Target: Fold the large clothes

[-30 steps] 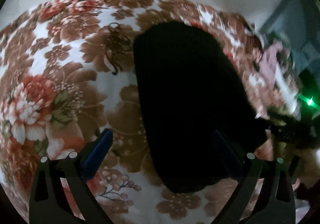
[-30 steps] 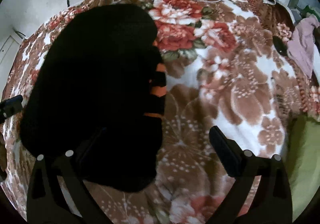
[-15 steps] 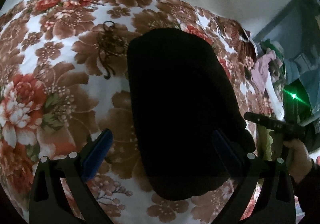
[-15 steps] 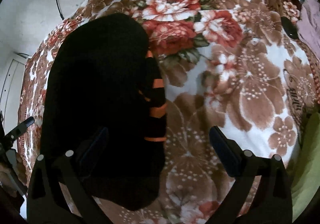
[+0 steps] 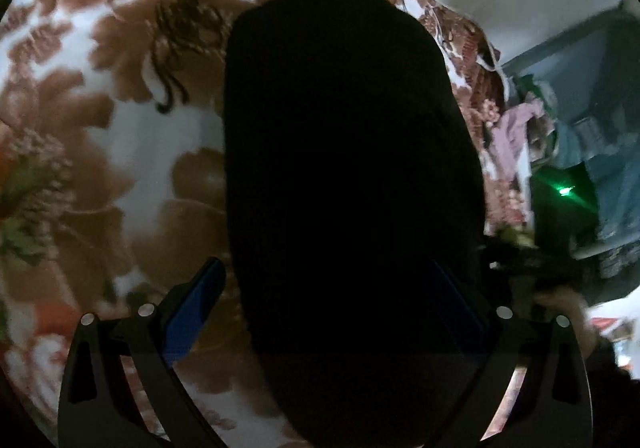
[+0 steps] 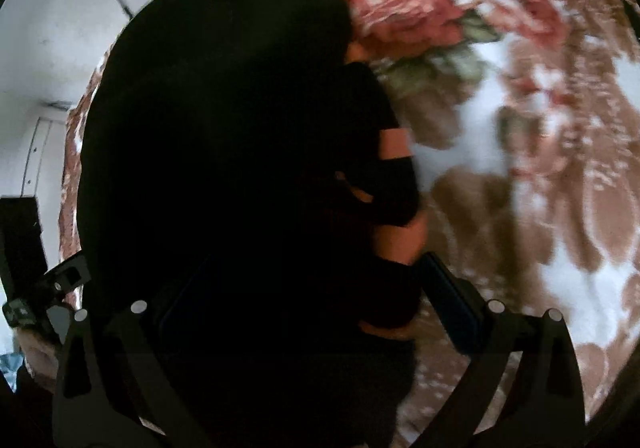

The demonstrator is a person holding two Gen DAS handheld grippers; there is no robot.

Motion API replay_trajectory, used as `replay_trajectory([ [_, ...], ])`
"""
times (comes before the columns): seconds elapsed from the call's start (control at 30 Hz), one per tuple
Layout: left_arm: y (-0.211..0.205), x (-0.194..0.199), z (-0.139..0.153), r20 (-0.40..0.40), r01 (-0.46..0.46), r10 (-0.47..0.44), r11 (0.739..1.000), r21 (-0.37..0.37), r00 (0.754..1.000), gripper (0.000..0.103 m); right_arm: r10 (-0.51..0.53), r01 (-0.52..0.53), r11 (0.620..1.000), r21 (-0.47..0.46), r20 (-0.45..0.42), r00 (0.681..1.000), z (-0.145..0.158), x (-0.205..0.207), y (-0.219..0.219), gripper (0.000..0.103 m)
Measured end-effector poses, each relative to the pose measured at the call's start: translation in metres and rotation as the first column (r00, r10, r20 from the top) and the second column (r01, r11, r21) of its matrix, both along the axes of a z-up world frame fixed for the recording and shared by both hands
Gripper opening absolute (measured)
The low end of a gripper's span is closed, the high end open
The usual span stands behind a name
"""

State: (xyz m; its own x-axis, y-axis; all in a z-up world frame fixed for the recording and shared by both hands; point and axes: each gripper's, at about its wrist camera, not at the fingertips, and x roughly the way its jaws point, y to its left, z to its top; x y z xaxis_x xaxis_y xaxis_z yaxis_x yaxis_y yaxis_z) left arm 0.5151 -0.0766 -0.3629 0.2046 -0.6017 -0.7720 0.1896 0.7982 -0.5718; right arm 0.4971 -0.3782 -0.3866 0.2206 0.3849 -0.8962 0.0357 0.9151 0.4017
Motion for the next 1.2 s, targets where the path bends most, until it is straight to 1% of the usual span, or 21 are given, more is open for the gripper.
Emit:
replay_trajectory([
  [0.13, -0.011, 0.002, -0.006, 0.003, 0.046, -0.046, 0.999, -0.007, 0.999, 0.099, -0.005, 0.008, 0.996, 0.086, -0.032, 0.999, -0.02, 0.006, -0.005, 0.099],
  [0.2, -0.016, 0.005, -0.011, -0.003, 0.065, -0.065, 0.998, 0.006, 0.998, 0.099, -0.007, 0.012, 0.994, 0.112, -0.043, 0.999, -0.027, 0.008, -0.007, 0.099],
  [0.27, -0.024, 0.009, -0.018, -0.016, 0.083, -0.083, 0.996, 0.013, 0.996, 0.099, 0.011, -0.009, 0.997, 0.079, -0.025, 1.0, -0.027, 0.011, -0.001, 0.099],
  [0.37, -0.033, 0.016, -0.033, -0.053, 0.084, -0.085, 0.996, -0.008, 0.995, 0.1, 0.042, -0.042, 0.999, 0.03, -0.001, 0.999, -0.027, 0.016, 0.013, 0.099],
  [0.5, -0.041, 0.024, -0.043, -0.071, 0.095, -0.096, 0.995, -0.023, 0.993, 0.1, 0.06, -0.059, 0.996, 0.063, -0.019, 0.998, -0.037, 0.024, 0.018, 0.1],
  [0.67, -0.045, 0.025, -0.048, -0.083, 0.1, -0.104, 0.993, -0.055, 0.991, 0.1, 0.067, -0.066, 0.994, 0.089, -0.003, 0.998, -0.041, 0.025, 0.017, 0.099],
  [0.7, -0.046, 0.024, -0.047, -0.073, 0.101, -0.105, 0.994, -0.052, 0.992, 0.099, 0.067, -0.066, 0.993, 0.098, -0.003, 0.998, -0.04, 0.024, 0.017, 0.098],
  [0.73, -0.048, 0.021, -0.044, -0.058, 0.103, -0.105, 0.994, -0.04, 0.993, 0.099, 0.074, -0.074, 0.989, 0.129, 0.002, 0.997, -0.037, 0.023, 0.018, 0.084],
  [0.77, -0.05, 0.02, -0.042, -0.047, 0.101, -0.103, 0.994, -0.033, 0.994, 0.095, 0.076, -0.076, 0.985, 0.154, 0.003, 0.997, -0.033, 0.021, 0.015, 0.072],
  [0.8, -0.05, 0.017, -0.038, -0.037, 0.099, -0.1, 0.994, -0.035, 0.994, 0.093, 0.088, -0.088, 0.986, 0.143, 0.01, 0.996, -0.026, 0.018, 0.011, 0.068],
  [0.83, -0.05, 0.015, -0.034, -0.03, 0.099, -0.1, 0.994, -0.037, 0.995, 0.087, 0.102, -0.104, 0.985, 0.134, 0.018, 0.995, -0.022, 0.017, 0.014, 0.061],
  [0.87, -0.05, 0.013, -0.031, -0.025, 0.097, -0.098, 0.994, -0.04, 0.995, 0.083, 0.106, -0.107, 0.985, 0.138, 0.021, 0.994, -0.021, 0.016, 0.014, 0.057],
  [0.93, -0.046, 0.01, -0.032, -0.03, 0.071, -0.073, 0.995, -0.077, 0.997, 0.08, 0.1, -0.103, 0.98, 0.171, 0.022, 0.995, -0.023, 0.017, 0.012, 0.054],
  [1.0, -0.041, 0.007, -0.033, -0.026, 0.034, -0.037, 0.991, -0.129, 0.999, 0.075, 0.076, -0.078, 0.972, 0.223, 0.018, 0.997, -0.025, 0.017, 0.005, 0.052],
  [1.03, -0.04, 0.005, -0.032, -0.025, 0.023, -0.027, 0.989, -0.145, 0.999, 0.071, 0.069, -0.07, 0.97, 0.234, 0.015, 0.998, -0.024, 0.016, 0.003, 0.049],
  [1.13, -0.041, 0.003, -0.019, -0.018, 0.023, -0.026, 0.986, -0.166, 1.0, 0.061, 0.091, -0.099, 0.97, 0.222, 0.048, 0.995, -0.005, 0.012, -0.001, 0.042],
  [1.17, -0.042, 0.002, -0.012, -0.01, 0.029, -0.031, 0.985, -0.167, 0.999, 0.059, 0.094, -0.105, 0.969, 0.226, 0.06, 0.994, 0.002, 0.012, -0.002, 0.04],
  [1.2, -0.035, -0.002, -0.007, -0.002, 0.035, -0.036, 0.985, -0.168, 0.999, 0.058, 0.095, -0.111, 0.966, 0.233, 0.078, 0.992, 0.011, 0.01, -0.003, 0.039],
])
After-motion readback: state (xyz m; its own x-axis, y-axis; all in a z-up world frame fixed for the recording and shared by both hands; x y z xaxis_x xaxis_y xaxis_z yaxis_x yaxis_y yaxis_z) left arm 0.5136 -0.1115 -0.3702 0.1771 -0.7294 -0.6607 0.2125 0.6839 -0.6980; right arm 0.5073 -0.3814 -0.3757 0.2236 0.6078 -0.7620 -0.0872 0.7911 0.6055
